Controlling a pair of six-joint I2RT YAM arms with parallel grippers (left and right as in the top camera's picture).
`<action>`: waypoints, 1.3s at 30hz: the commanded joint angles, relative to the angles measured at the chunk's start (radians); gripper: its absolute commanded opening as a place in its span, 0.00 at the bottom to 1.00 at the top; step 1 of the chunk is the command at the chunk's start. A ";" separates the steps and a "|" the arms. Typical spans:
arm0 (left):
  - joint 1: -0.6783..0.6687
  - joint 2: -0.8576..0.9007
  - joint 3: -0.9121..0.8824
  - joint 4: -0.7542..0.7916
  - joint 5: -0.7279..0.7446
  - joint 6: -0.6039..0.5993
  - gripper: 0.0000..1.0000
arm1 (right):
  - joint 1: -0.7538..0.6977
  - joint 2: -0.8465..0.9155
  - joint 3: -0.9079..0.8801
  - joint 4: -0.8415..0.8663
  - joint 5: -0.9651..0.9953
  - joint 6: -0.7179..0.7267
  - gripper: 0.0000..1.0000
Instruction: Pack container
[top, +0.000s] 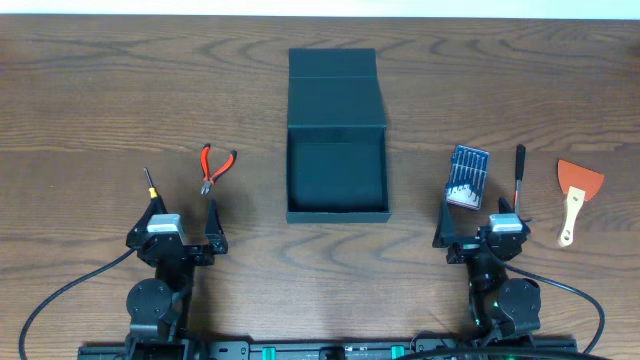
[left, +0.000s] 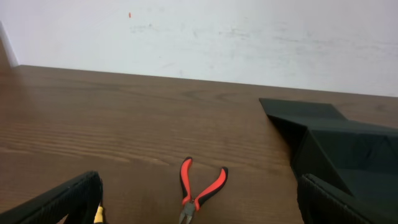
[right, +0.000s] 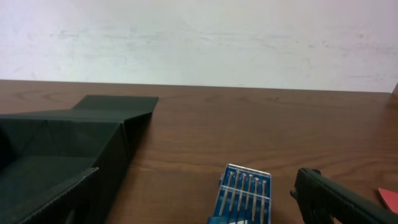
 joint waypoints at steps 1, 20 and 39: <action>0.004 -0.006 -0.024 -0.033 -0.005 -0.002 0.98 | -0.003 -0.006 -0.005 0.001 -0.002 -0.013 0.99; 0.004 0.003 0.031 -0.044 -0.002 -0.115 0.98 | -0.004 0.001 0.008 -0.002 -0.034 0.212 0.99; 0.004 0.832 0.724 -0.508 -0.054 -0.114 0.98 | -0.369 1.140 1.179 -0.954 -0.235 0.206 0.99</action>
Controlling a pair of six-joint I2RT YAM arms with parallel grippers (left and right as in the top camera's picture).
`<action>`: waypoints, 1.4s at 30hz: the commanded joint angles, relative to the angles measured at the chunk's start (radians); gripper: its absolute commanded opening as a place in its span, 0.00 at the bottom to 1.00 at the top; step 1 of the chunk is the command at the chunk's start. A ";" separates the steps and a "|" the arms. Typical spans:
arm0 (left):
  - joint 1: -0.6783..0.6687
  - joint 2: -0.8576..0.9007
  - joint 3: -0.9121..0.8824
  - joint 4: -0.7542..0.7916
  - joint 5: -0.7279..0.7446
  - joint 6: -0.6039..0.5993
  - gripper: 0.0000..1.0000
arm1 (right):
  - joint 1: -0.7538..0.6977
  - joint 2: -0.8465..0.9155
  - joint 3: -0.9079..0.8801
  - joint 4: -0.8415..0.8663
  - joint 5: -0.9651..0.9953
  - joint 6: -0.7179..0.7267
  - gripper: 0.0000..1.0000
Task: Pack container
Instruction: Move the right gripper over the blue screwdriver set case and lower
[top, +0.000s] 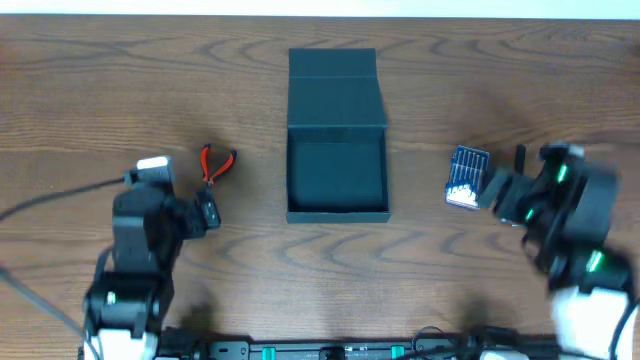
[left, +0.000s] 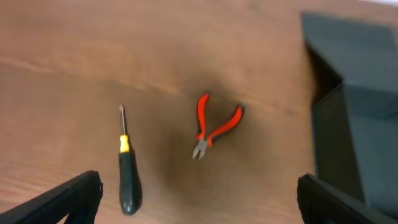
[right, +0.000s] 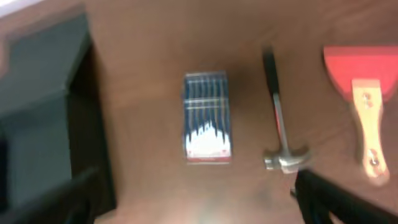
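Note:
An open dark box (top: 337, 178) with its lid (top: 337, 85) folded back stands mid-table. Red-handled pliers (left: 214, 127) and a black screwdriver (left: 127, 168) lie left of it, below my left gripper (left: 199, 208), which hangs open and empty above them. On the right lie a blue drill-bit case (right: 207, 118), a hammer (right: 281, 124) and a red scraper (right: 360, 81). My right gripper (right: 196, 208) hovers open above the case and hammer. In the overhead view the arms hide the screwdriver and scraper.
The box wall (left: 354, 124) stands to the right of the left gripper, and the box (right: 43, 124) lies to the left of the right gripper. Bare wooden table (top: 100, 90) surrounds the tools. Cables trail at the front edge.
Both arms have left their low rest poses at the front edge. They now stand raised further out, cameras looking down, the left over the pliers and screwdriver, the right over the bit case and hammer.

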 joint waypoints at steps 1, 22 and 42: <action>0.004 0.089 0.090 -0.042 -0.007 -0.009 0.99 | -0.026 0.211 0.248 -0.183 -0.052 -0.026 0.99; 0.007 0.117 0.123 -0.154 -0.008 -0.017 0.98 | 0.025 0.824 0.476 -0.298 0.256 0.083 0.99; 0.007 0.118 0.123 -0.154 -0.012 -0.016 0.99 | 0.134 1.035 0.476 -0.078 0.232 0.102 0.99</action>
